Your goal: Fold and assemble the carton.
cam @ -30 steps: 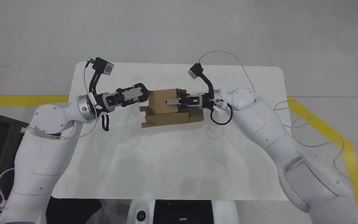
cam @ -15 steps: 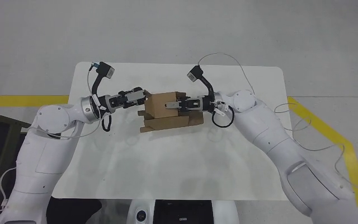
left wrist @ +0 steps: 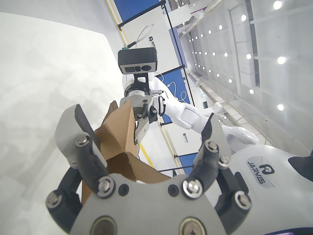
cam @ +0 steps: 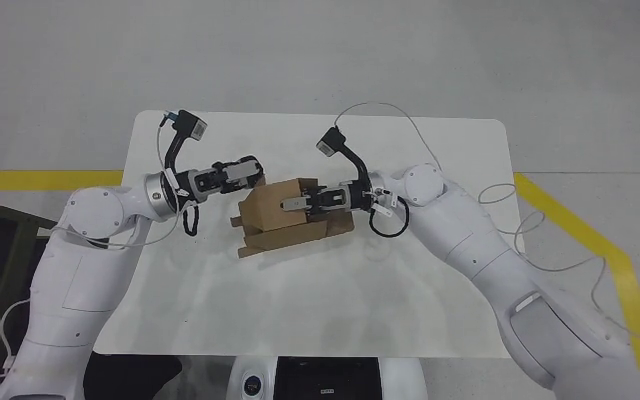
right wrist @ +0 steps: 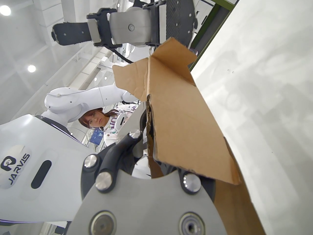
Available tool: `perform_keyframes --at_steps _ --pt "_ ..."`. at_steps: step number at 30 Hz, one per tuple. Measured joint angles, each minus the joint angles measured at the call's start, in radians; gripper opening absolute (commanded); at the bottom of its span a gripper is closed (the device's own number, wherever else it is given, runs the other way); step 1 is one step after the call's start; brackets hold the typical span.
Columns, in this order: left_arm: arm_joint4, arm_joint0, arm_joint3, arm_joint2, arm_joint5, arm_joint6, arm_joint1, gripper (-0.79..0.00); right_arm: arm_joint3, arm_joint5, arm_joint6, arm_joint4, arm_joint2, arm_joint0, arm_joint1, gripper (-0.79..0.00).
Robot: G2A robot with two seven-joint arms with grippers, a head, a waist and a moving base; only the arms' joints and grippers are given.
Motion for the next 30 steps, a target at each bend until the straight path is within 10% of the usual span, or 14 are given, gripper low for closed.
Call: perform_keyframes --at_steps 30 --pt "0.019 0.008 -0.008 -0.012 -0.015 0.008 0.0 0.0 0.119 -0.034 -0.034 0.012 0.077 0.023 0.012 -0.785"
